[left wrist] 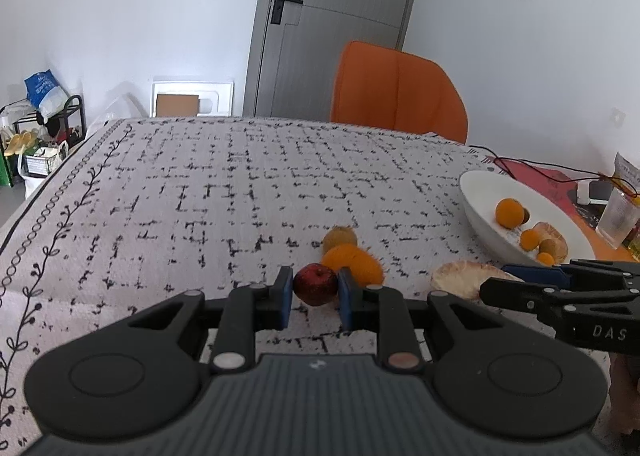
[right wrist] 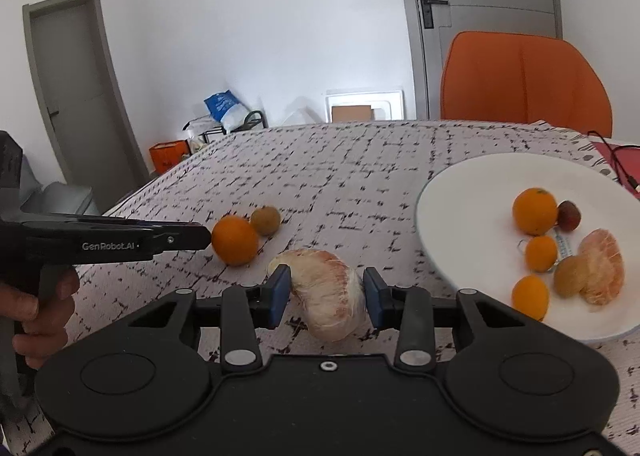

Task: Organize fruits
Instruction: 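Grasp the peeled pomelo segment with the right gripper while the left gripper grasps a red plum, then lower the pomelo segment onto the plate with the right gripper while the left gripper releases the plum there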

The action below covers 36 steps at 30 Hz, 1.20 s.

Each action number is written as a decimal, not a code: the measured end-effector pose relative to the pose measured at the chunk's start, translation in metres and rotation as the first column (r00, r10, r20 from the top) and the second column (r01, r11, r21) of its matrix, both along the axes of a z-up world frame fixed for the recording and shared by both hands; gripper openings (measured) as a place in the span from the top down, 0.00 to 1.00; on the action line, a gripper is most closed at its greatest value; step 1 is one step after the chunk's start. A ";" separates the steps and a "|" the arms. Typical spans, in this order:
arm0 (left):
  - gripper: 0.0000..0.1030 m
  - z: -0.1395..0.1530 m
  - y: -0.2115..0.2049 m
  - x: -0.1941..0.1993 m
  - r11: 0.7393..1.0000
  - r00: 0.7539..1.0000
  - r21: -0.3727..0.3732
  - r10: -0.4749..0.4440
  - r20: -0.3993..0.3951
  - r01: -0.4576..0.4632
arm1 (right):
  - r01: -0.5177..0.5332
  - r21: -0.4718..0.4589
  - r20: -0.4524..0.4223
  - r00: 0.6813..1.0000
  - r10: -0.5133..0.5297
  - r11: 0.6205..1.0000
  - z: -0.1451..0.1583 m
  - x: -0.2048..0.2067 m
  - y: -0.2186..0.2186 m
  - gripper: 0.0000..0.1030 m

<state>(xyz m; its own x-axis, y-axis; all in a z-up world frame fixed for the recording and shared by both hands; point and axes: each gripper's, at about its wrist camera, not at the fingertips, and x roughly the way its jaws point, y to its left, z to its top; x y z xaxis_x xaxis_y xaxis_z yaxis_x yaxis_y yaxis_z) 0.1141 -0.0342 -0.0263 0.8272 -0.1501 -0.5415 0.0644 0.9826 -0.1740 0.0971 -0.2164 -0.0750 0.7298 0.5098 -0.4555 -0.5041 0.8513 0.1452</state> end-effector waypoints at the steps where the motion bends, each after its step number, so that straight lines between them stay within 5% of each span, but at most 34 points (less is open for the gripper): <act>1: 0.78 0.002 -0.001 0.000 1.000 1.000 0.001 -0.003 0.005 0.003 | 0.004 0.004 0.005 1.000 -0.004 1.000 0.001 0.000 -0.002 0.64; 25: 0.78 0.022 -0.054 0.022 0.993 0.992 0.039 -0.115 0.060 0.113 | 0.196 0.102 0.041 0.979 -0.201 0.975 0.012 0.019 -0.059 0.64; 29: 0.78 0.024 -0.062 0.027 0.991 0.990 0.047 -0.128 0.062 0.125 | 0.224 0.137 0.027 0.973 -0.230 0.965 0.006 0.026 -0.070 0.47; 36: 0.78 0.028 -0.083 0.036 0.985 0.984 0.066 -0.165 0.069 0.161 | 0.248 0.157 0.022 0.967 -0.254 0.956 0.005 0.016 -0.091 0.45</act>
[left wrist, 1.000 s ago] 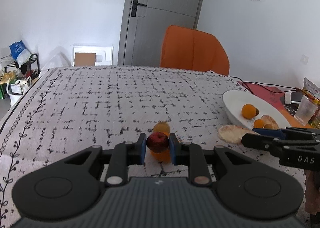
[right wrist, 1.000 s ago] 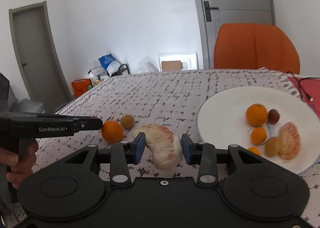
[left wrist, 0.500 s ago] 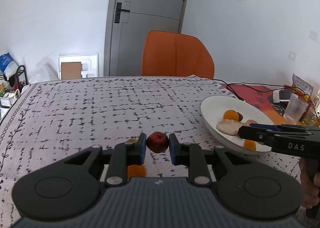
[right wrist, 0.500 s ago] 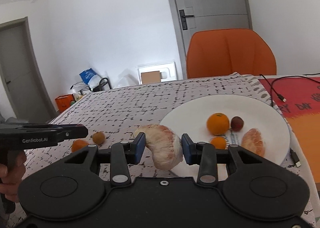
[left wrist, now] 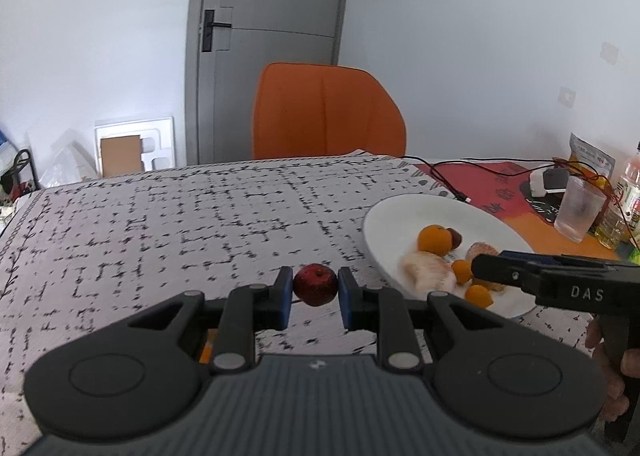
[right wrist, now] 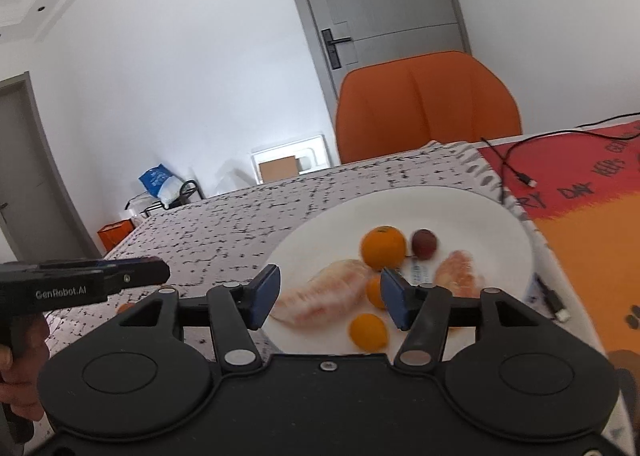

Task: Organize fruits
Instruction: 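Lower the pomelo segment onto the plate with the right gripper while the left gripper releases the plum there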

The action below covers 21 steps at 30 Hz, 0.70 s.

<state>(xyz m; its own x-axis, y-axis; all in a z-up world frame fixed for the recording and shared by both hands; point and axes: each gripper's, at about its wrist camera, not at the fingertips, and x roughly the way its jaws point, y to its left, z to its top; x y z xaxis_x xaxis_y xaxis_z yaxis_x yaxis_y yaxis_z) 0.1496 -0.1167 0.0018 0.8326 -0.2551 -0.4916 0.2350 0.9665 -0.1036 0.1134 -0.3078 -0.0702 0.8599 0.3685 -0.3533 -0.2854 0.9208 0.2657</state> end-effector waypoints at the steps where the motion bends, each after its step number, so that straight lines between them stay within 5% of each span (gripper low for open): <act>1: 0.78 0.001 -0.004 0.001 1.000 1.000 0.001 -0.007 0.001 0.007 | 0.006 0.004 -0.003 1.000 -0.006 1.000 0.000 -0.002 -0.004 0.45; 21: 0.78 0.004 -0.070 0.020 0.988 0.988 0.036 -0.151 0.002 0.151 | 0.090 0.041 0.004 0.996 -0.091 0.995 -0.006 -0.020 -0.045 0.34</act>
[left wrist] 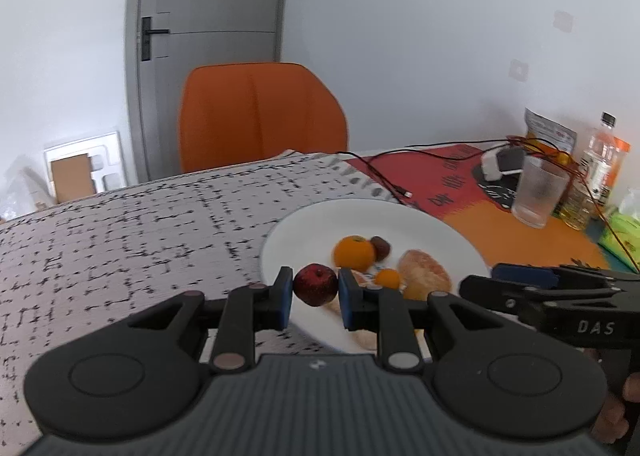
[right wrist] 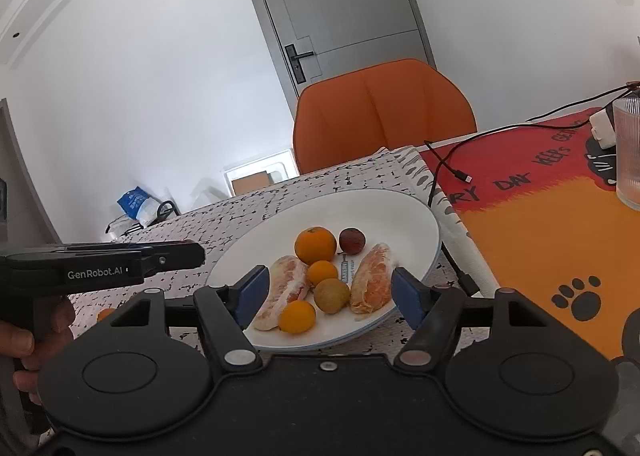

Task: Organize fruits
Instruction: 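Lower the pomelo segment onto the plate with the right gripper while the left gripper releases the plum there, then move both open grippers back to the last kiwi and orange on the table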

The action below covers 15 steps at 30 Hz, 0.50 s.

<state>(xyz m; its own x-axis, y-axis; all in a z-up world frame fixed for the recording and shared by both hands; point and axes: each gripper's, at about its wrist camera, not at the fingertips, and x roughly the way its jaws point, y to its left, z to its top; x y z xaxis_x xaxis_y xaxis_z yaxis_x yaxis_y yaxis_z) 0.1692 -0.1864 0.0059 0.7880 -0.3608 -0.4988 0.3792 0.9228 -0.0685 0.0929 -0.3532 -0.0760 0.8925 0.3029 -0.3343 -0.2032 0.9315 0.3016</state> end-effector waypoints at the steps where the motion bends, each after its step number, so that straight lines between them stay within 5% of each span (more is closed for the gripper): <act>1: 0.74 0.001 -0.001 -0.001 1.000 1.000 0.002 -0.001 0.008 0.001 | 0.000 0.000 0.000 1.000 0.000 1.000 0.000 -0.001 0.000 0.34; 5: 0.71 0.001 0.000 0.000 1.000 1.000 0.015 0.010 -0.009 -0.009 | 0.001 0.001 -0.001 1.000 -0.001 1.000 0.000 -0.001 0.000 0.32; 10: 0.46 -0.002 0.015 0.000 0.997 0.997 0.027 0.072 -0.015 -0.072 | 0.001 -0.007 -0.004 1.000 -0.001 1.000 -0.001 -0.001 0.002 0.29; 15: 0.36 -0.001 0.029 -0.005 0.994 0.994 0.035 0.105 -0.012 -0.105 | -0.004 -0.010 -0.002 1.000 0.004 1.000 0.000 -0.001 0.007 0.26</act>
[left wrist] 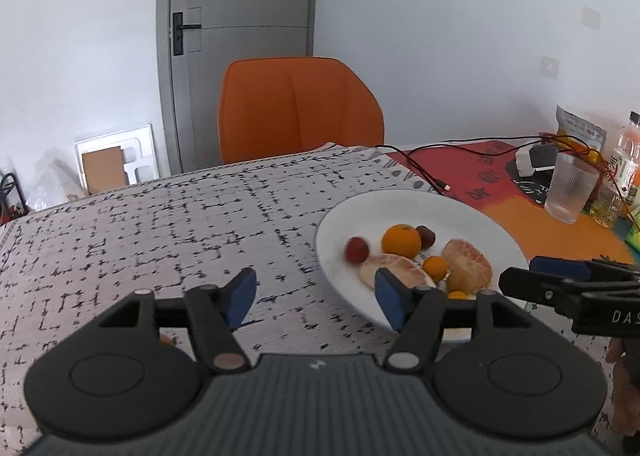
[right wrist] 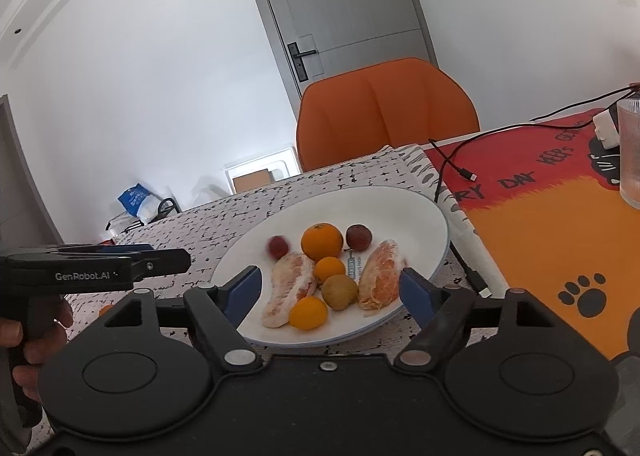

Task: Organize fruits
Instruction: 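Move both open grippers back to the last kiwi and orange on the table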

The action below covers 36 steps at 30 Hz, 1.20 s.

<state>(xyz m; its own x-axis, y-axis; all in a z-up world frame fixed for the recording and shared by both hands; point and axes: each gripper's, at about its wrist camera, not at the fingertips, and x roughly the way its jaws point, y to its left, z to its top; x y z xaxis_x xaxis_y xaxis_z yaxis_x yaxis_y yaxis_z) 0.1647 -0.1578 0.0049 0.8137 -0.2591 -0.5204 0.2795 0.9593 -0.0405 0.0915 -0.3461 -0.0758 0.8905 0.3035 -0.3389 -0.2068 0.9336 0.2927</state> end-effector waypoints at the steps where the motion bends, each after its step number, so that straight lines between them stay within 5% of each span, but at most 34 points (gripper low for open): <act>1: 0.32 0.000 0.003 -0.001 1.000 1.000 -0.003 0.008 0.001 -0.008 | -0.001 0.000 -0.001 1.000 0.001 1.000 0.000 0.000 0.001 0.24; 4: 0.21 0.000 0.010 -0.006 0.999 0.999 0.003 0.035 0.015 -0.035 | -0.004 -0.002 0.004 1.000 0.004 1.000 0.002 -0.001 0.005 0.18; 13: 0.16 -0.002 0.036 -0.012 0.993 0.993 0.005 0.115 0.002 -0.115 | -0.023 -0.004 0.011 1.000 0.023 1.000 0.006 -0.002 0.019 0.09; 36: 0.15 -0.022 0.096 -0.023 0.972 0.974 -0.051 0.226 -0.032 -0.228 | -0.107 -0.072 0.003 0.994 0.108 0.992 0.011 0.005 0.073 0.00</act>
<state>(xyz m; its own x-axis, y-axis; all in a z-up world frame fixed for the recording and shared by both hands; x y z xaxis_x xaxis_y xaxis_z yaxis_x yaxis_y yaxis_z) 0.1417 -0.0620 -0.0175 0.8409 -0.0975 -0.5324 0.0528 0.9937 -0.0986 0.0967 -0.2732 -0.0644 0.8566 0.3728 -0.3567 -0.3088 0.9243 0.2244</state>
